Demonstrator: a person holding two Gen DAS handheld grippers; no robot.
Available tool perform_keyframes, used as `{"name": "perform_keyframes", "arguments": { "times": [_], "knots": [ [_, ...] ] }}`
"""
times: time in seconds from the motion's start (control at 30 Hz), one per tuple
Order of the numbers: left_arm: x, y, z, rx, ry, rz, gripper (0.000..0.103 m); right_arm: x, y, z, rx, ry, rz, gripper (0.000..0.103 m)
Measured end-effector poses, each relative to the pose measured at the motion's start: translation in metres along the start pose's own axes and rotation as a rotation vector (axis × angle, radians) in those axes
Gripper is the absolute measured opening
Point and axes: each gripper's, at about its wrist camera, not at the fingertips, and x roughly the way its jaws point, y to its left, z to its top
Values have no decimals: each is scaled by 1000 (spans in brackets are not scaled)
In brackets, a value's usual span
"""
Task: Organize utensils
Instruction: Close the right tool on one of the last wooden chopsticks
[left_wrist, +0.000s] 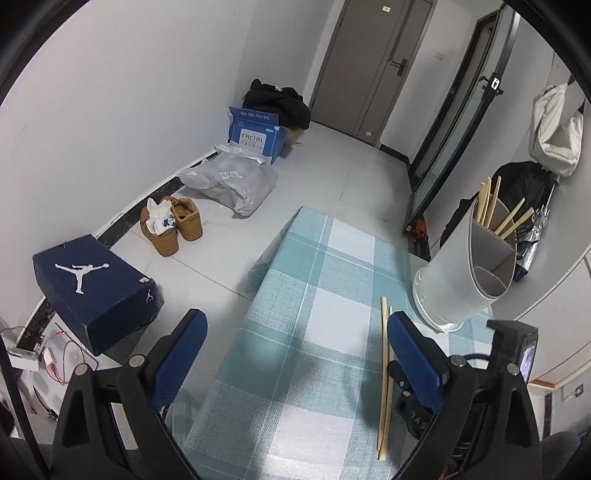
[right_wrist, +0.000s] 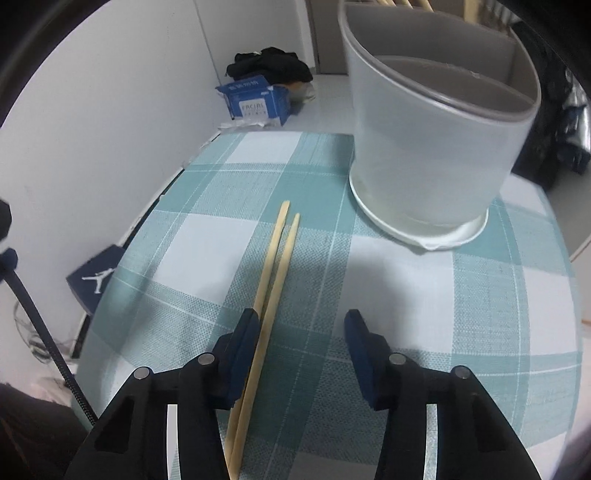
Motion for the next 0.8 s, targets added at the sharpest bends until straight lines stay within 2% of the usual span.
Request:
{"name": "perform_keyframes", "arguments": {
  "times": [0.07, 0.23, 0.3, 0.37, 0.4, 0.43, 0.47, 0.57, 0.8],
  "knots": [
    [2, 3, 1, -16, 7, 7, 96, 0, 3, -1, -26, 6, -20, 42],
    [3, 9, 4, -50, 17, 4, 96, 0, 5, 1, -31, 16, -34, 41],
    [2, 11, 4, -56, 12, 13, 96, 5, 10, 6, -50, 24, -46, 37],
    [3, 12, 4, -64, 13, 21, 96, 8, 16, 10, -82, 37, -69, 24],
    [2, 13, 5, -71, 13, 20, 96, 9, 17, 12, -95, 47, -66, 20],
    [2, 14, 5, -77, 14, 20, 96, 10, 19, 13, -112, 62, -53, 10],
    [3, 16, 5, -87, 19, 21, 96, 11, 21, 14, -126, 75, -43, 5],
    [3, 18, 6, -110, 27, 11, 96, 6, 19, 8, -161, 116, -6, 4],
    [4, 18, 8, -138, 45, -5, 96, -19, 4, -30, -287, 240, -2, 4]
  ]
}}
